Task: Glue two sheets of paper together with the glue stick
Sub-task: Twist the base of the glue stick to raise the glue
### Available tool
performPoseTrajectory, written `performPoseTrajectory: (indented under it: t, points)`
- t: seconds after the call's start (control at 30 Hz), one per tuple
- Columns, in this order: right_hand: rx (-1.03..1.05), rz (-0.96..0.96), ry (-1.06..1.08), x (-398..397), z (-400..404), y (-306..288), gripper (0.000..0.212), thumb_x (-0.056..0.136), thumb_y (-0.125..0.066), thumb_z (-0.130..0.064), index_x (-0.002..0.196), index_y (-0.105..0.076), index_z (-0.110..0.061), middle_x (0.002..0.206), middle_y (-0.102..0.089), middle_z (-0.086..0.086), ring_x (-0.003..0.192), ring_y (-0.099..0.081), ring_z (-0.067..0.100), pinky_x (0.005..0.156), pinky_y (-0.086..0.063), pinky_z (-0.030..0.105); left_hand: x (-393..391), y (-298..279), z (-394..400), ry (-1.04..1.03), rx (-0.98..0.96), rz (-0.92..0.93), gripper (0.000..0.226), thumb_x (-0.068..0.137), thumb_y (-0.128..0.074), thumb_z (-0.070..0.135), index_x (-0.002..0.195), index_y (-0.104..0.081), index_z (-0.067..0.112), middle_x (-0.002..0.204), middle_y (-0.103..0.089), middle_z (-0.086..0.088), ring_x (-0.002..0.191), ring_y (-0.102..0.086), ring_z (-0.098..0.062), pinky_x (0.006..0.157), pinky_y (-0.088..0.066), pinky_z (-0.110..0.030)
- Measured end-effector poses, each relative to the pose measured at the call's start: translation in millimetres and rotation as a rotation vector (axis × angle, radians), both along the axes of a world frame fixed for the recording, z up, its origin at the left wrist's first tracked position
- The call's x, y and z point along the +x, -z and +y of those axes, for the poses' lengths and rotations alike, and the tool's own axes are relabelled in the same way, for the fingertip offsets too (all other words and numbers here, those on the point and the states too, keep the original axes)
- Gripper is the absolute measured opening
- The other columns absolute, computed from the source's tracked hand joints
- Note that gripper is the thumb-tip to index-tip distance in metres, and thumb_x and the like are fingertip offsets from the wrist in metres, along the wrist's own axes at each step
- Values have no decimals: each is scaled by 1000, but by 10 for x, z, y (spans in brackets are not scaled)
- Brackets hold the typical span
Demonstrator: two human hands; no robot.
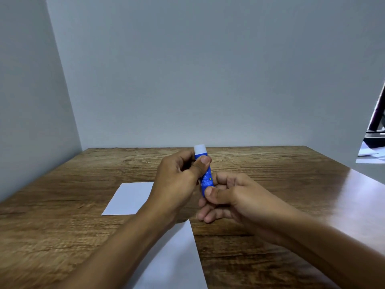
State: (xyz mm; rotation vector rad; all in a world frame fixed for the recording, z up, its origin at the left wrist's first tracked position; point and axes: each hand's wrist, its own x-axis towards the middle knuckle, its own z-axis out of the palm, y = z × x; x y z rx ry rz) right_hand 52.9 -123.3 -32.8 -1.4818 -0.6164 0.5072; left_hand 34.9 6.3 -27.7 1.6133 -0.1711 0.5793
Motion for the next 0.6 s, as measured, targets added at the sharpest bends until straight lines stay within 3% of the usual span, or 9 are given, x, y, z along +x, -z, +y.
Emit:
performPoseTrajectory:
  t: [0.13, 0.23, 0.43, 0.6]
  points:
    - [1, 18, -6, -14, 16, 10, 3, 89, -52, -6, 86, -54, -5, 73, -61, 12, 59, -64, 20, 56, -54, 23, 4, 0, 11, -14, -1, -6, 16, 82, -58, 16, 75, -63, 3, 58, -53, -2, 46, -44, -4, 48, -39, -16]
    - [-13, -23, 50, -25, 50, 52, 13, 84, -60, -6, 95, -52, -7, 72, -60, 10, 59, -63, 20, 54, -54, 22, 6, -5, 13, -19, 7, -7, 15, 82, -58, 17, 75, -64, 4, 58, -54, -1, 47, -45, -3, 49, -40, -15]
    - [5, -7, 1, -1, 2, 20, 12, 85, -56, 0, 79, -61, -9, 71, -60, 10, 60, -65, 18, 60, -54, 22, -12, 1, -12, -8, 17, -13, 14, 82, -58, 15, 75, -63, 4, 58, -55, -2, 45, -45, -3, 47, -39, -16]
    - [15, 43, 0, 1, 11, 34, 3, 84, -58, -5, 81, -58, -6, 70, -60, 10, 57, -64, 16, 59, -53, 22, -1, -11, 9, -28, 17, -2, 16, 83, -57, 16, 77, -63, 2, 62, -54, -6, 48, -45, -6, 50, -39, -18]
